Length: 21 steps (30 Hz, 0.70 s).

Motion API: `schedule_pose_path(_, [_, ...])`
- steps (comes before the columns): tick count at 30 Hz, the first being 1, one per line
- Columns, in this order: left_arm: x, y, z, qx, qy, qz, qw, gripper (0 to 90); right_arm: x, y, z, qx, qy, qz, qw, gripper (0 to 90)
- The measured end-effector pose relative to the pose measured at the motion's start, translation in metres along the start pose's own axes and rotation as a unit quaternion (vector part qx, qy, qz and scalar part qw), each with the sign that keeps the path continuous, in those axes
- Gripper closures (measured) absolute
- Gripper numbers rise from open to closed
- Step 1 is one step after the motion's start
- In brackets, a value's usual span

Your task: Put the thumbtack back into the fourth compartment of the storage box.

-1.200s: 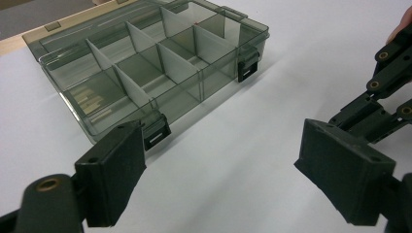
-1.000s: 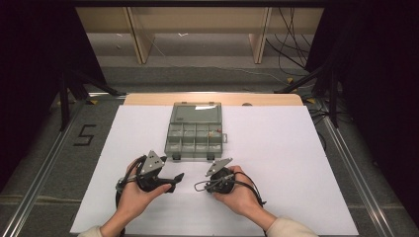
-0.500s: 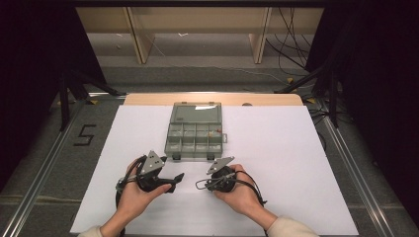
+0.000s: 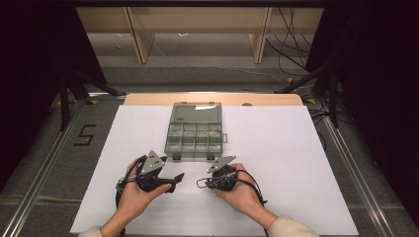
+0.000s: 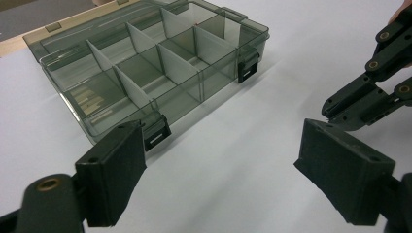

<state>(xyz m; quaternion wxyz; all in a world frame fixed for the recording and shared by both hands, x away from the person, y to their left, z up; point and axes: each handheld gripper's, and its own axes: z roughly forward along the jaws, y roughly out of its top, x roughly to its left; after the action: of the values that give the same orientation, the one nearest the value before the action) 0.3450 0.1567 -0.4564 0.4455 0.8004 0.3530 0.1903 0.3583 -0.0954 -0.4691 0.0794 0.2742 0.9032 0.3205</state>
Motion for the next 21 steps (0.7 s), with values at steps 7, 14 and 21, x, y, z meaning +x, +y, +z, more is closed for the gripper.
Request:
schedule_pose_path(7, [0.000,0.000,0.000,0.001,0.000,0.004,1.0000,16.7,-0.004,0.001,-0.002,-0.005,-0.004,0.004,1.0000,84.1])
schedule_pose_path(14, [-0.001,0.000,0.001,0.001,-0.001,-0.001,1.0000,16.7,-0.008,0.002,-0.004,-0.011,-0.011,0.004,0.9999,84.1])
schedule_pose_path(21, [-0.001,-0.001,0.002,0.004,0.000,0.005,1.0000,16.7,-0.011,0.003,-0.006,-0.017,-0.014,0.011,0.9997,84.1])
